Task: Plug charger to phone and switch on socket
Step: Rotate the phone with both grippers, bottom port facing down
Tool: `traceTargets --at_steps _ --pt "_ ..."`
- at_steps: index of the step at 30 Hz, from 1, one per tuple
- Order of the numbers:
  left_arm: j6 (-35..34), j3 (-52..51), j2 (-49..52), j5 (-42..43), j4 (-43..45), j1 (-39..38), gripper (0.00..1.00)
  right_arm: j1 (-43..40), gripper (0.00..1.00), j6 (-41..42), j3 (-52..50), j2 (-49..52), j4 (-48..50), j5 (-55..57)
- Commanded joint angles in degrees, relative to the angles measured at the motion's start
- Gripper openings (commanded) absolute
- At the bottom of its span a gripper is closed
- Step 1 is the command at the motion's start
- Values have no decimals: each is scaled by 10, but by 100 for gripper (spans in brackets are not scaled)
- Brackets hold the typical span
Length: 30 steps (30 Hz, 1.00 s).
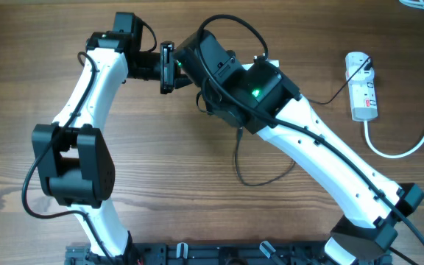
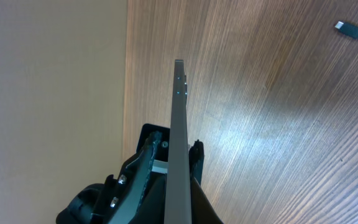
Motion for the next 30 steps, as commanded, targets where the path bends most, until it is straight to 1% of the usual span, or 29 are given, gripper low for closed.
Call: traceTargets --at_steps 1,3,8,12,15,16,17,20,22,25,27,30 --pt "0 1 -16 13 0 -3 26 0 5 10 12 -14 4 1" --pt "1 1 -16 13 0 -3 23 0 5 10 12 -14 4 1" --pt "1 1 -16 13 0 -3 20 0 4 10 12 -14 4 0" --pt "1 1 -16 12 0 -3 11 0 5 10 12 -14 4 -29" --pt "1 1 -16 12 0 -3 7 0 5 9 12 -14 4 -33" --pt "1 1 -16 13 0 -3 4 0 6 9 12 -14 4 -33" --pt "1 1 -16 13 0 -3 4 0 8 8 12 -14 4 -33" --pt "1 1 -16 13 0 -3 4 0 18 -6 12 -14 5 -33" --pt "1 1 -16 13 0 -3 4 0 28 -21 12 -14 8 -31" --pt "1 1 -16 12 0 -3 4 0 61 -66 12 -16 17 -9" --pt "5 1 -16 11 0 -2 4 0 73 -102 12 -24 17 7" --pt "5 1 -16 1 16 -2 4 0 84 -170 13 -45 17 24"
